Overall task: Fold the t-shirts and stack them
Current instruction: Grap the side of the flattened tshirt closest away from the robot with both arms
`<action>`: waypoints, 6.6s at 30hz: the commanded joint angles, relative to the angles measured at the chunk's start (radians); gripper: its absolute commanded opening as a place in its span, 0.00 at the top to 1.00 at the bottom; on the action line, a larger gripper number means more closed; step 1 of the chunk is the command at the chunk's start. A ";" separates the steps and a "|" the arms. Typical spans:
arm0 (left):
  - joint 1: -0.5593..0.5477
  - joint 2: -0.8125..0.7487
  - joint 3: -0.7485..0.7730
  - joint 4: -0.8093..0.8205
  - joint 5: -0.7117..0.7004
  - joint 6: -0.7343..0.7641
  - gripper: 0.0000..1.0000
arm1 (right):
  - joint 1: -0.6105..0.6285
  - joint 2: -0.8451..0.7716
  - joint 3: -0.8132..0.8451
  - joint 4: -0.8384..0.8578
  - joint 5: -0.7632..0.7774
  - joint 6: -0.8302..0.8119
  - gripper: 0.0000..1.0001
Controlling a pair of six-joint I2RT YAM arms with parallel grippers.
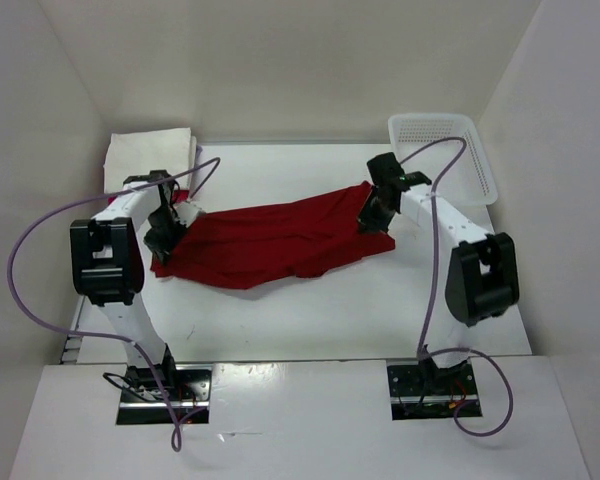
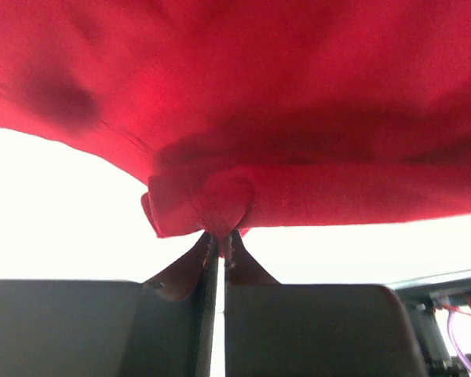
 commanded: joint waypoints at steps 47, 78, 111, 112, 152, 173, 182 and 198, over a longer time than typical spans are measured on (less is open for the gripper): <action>0.024 0.143 0.062 0.015 0.041 -0.049 0.81 | 0.093 0.332 0.064 0.208 0.151 -0.088 1.00; 0.033 0.143 0.033 0.015 0.050 -0.049 0.80 | 0.196 0.073 -0.084 0.215 -0.079 0.008 0.54; 0.033 0.106 -0.024 0.043 0.050 -0.031 0.80 | 0.242 0.289 0.046 0.307 -0.084 0.113 0.49; 0.033 0.106 -0.024 0.043 0.050 -0.031 0.80 | 0.242 0.289 0.046 0.307 -0.084 0.113 0.52; 0.042 0.098 -0.043 0.034 0.052 0.006 0.80 | 0.357 -0.187 -0.087 -0.240 0.094 0.155 0.38; 0.042 0.098 -0.076 0.034 0.061 0.015 0.80 | 0.204 -0.144 -0.477 0.062 0.031 0.255 0.42; 0.051 0.036 -0.113 0.015 0.041 0.015 0.80 | 0.174 -0.258 -0.456 -0.036 0.054 0.220 1.00; 0.061 -0.144 -0.173 -0.089 0.001 0.006 0.71 | 0.127 -0.405 -0.290 -0.243 -0.012 0.076 1.00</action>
